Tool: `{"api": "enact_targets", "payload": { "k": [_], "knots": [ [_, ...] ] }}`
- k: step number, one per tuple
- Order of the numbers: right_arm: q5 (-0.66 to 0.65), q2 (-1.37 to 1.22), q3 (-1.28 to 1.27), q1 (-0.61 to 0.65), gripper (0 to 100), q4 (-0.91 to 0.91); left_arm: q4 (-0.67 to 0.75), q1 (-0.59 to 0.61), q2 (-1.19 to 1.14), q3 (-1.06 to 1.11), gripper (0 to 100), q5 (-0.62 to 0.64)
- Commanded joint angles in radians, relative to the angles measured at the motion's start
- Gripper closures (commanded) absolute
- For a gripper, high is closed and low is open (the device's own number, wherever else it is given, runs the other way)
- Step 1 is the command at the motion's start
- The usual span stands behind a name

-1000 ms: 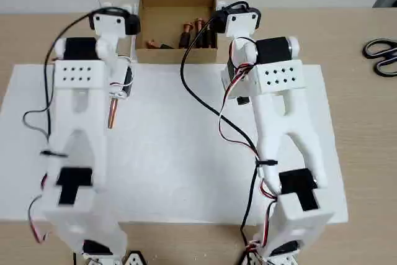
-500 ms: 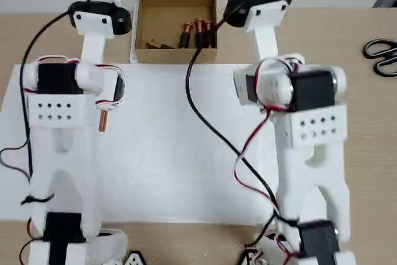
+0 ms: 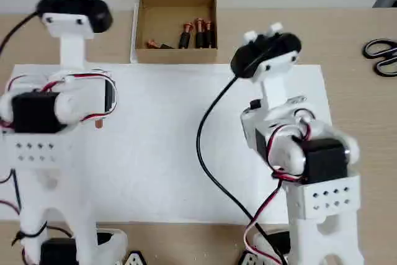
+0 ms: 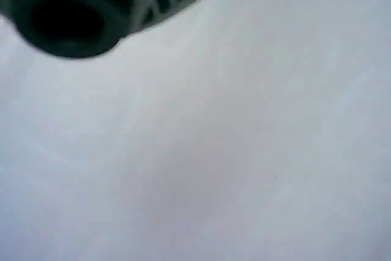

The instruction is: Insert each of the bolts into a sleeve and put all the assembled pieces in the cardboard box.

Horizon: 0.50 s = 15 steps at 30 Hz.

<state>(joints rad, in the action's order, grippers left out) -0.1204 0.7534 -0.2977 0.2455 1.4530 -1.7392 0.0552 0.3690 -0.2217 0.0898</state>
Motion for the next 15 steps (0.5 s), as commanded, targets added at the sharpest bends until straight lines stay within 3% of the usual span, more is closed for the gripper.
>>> {"api": "enact_targets", "payload": {
  "k": [1,9,15],
  "knots": [
    [-0.014,0.099,-0.178,0.008,97.8,-0.176,-0.012,-0.008,0.061,-0.004,99,0.101],
    [-0.006,0.278,-0.586,0.071,97.8,-0.558,-0.012,-0.008,0.133,-0.004,99,0.126],
    [-0.006,0.426,-0.743,0.193,97.8,-0.67,-0.012,-0.008,0.178,-0.002,99,0.129]
  ]
}}
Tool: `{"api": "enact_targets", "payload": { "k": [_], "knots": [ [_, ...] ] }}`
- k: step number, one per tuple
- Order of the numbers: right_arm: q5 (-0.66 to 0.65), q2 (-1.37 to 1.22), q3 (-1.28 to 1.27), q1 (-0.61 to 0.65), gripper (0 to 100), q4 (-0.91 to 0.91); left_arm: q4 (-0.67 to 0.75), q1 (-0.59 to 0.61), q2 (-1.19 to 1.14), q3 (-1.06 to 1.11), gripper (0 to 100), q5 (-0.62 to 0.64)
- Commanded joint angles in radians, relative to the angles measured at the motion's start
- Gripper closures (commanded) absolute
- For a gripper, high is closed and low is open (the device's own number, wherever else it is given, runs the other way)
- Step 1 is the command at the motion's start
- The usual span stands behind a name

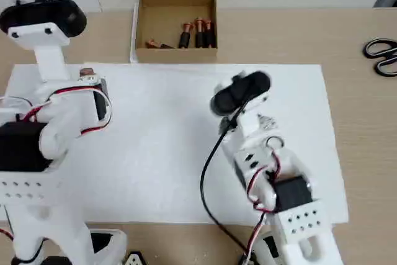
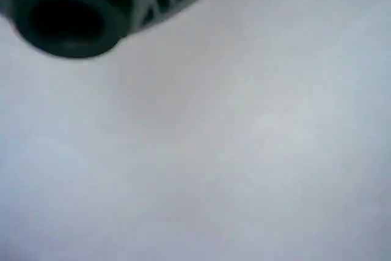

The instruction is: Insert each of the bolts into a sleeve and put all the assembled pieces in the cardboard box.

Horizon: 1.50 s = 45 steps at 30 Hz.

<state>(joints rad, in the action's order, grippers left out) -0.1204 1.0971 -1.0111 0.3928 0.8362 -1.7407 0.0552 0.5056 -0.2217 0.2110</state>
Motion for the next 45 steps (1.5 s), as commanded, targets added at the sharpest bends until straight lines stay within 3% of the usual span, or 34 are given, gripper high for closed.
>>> {"api": "enact_targets", "payload": {
  "k": [1,6,12,18,24,28,36,40,45],
  "knots": [
    [-0.006,0.11,-0.048,0.065,97.8,-0.064,-0.011,-0.009,0.048,-0.002,99,0.021],
    [-0.006,0.255,-0.124,0.093,97.8,-0.068,-0.011,-0.034,0.061,0.001,99,0.107],
    [-0.006,0.378,-0.23,0.09,97.8,-0.044,0.002,-0.209,0.066,0.045,99,0.207],
    [0.153,0.45,-0.382,0.09,97.8,-0.197,0.141,-0.242,0.066,0.111,99,0.239],
    [0.173,0.547,-0.483,0.108,97.8,-0.259,0.219,-0.249,0.066,0.202,99,0.255],
    [0.256,0.676,-0.569,0.18,97.8,-0.257,0.284,-0.249,0.066,0.269,99,0.255],
    [0.27,0.699,-0.605,0.191,97.8,-0.259,0.534,-0.334,0.068,0.36,99,0.261],
    [0.27,0.699,-0.605,0.189,97.8,-0.259,0.58,-0.422,0.068,0.435,99,0.261],
    [0.27,0.699,-0.605,0.188,97.7,-0.259,0.674,-0.448,0.068,0.524,99,0.275]
  ]
}}
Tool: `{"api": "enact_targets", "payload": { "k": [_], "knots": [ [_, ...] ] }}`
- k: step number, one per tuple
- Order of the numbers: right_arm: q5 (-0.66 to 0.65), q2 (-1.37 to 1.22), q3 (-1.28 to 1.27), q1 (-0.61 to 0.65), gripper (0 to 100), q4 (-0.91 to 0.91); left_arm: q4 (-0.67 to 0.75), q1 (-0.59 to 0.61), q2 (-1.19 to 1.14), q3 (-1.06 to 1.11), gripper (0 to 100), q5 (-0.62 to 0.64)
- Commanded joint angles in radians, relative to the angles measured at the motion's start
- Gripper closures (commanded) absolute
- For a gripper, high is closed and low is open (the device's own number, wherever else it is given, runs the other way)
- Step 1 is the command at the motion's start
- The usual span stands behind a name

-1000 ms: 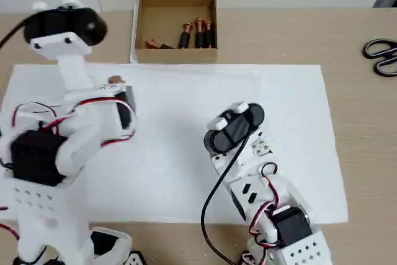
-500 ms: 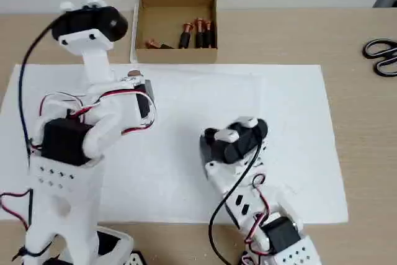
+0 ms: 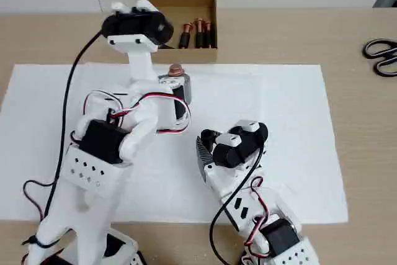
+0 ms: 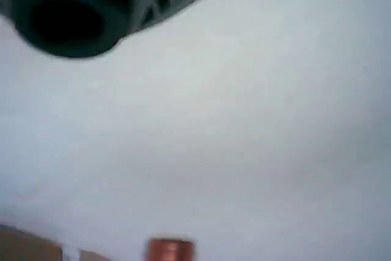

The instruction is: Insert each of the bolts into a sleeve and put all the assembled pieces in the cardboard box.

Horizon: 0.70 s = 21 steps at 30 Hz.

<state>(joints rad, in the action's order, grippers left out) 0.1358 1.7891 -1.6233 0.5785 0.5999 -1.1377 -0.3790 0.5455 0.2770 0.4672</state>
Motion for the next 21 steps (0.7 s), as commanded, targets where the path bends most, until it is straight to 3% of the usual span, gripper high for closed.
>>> {"api": "enact_targets", "payload": {
  "k": [1,13,21],
  "knots": [
    [0.014,0.007,0.008,0.002,97.6,-0.022,0.092,-0.015,0.029,0.05,99,0.044],
    [0.012,0.002,0.006,0.004,97.7,-0.048,0.315,-0.037,0.345,0.403,99,0.068],
    [0.012,-0.002,0.006,0.021,97.7,-0.045,0.327,-0.055,0.377,0.438,99,0.044]
  ]
}}
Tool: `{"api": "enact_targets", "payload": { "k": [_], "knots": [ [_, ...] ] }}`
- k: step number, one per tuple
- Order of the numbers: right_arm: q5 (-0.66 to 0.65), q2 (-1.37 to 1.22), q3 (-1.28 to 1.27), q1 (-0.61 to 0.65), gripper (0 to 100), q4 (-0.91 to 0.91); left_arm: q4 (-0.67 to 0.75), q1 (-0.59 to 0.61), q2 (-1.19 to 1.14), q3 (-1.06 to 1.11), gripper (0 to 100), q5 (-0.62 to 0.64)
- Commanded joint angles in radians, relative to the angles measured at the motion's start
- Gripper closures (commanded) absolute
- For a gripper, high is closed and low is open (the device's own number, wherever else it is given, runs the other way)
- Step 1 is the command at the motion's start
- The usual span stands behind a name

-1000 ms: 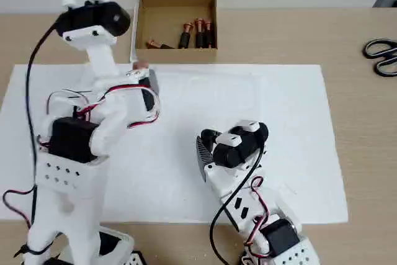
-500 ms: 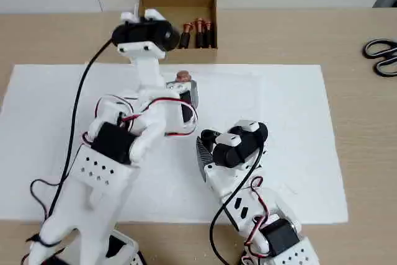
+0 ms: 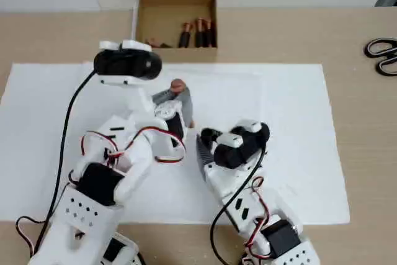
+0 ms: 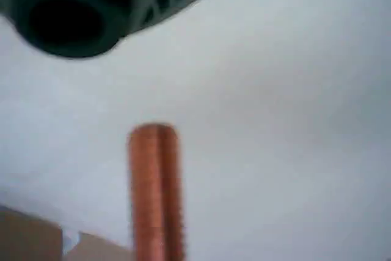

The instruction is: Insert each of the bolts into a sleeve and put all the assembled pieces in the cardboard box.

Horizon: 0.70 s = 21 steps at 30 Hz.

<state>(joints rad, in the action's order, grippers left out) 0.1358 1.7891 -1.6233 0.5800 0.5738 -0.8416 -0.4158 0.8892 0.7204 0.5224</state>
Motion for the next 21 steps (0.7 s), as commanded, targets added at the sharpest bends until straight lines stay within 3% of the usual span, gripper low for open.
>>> {"api": "enact_targets", "payload": {
  "k": [1,21],
  "knots": [
    [0.011,-0.002,0.003,0.03,97.7,-0.019,0.031,-0.028,0.034,-0.005,99,-0.011],
    [0.009,0.004,-0.009,0.053,97.7,-0.024,0.028,-0.089,0.034,0.042,99,-0.048]
  ]
}}
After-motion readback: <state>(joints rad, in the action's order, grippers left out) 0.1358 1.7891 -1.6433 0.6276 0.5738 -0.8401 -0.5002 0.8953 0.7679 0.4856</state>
